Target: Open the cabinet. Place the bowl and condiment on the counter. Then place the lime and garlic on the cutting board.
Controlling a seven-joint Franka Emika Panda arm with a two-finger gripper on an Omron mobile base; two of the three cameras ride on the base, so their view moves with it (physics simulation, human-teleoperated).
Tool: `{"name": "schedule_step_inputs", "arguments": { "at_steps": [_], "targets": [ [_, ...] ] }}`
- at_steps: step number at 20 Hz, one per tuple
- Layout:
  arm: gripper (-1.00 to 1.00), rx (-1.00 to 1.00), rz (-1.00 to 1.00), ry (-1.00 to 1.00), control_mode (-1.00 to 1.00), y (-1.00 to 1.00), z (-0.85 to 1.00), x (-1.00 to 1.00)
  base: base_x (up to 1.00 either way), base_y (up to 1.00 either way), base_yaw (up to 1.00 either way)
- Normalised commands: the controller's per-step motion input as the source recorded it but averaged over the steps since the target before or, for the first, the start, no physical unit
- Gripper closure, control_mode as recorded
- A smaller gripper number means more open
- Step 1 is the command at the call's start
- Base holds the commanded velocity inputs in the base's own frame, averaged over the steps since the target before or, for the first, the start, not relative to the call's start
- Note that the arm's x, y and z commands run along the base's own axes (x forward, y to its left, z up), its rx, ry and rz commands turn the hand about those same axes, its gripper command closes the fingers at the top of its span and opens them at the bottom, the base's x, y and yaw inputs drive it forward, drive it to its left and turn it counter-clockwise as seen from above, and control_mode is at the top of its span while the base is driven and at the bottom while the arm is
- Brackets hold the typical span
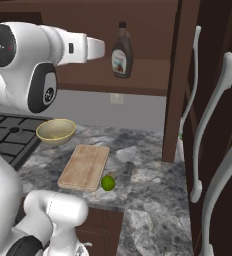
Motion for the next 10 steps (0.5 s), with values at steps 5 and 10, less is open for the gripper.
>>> {"name": "schedule_step_inputs", "arguments": {
  "at_steps": [5,10],
  "targets": [
    [-1.0,0.0,0.0,0.0,-1.0,-0.07,-0.07,0.2,0.0,0.0,0.0],
    [-1.0,0.0,0.0,0.0,-1.0,-0.08,-0.04,0.23,0.0,0.0,0.0]
  ]
}}
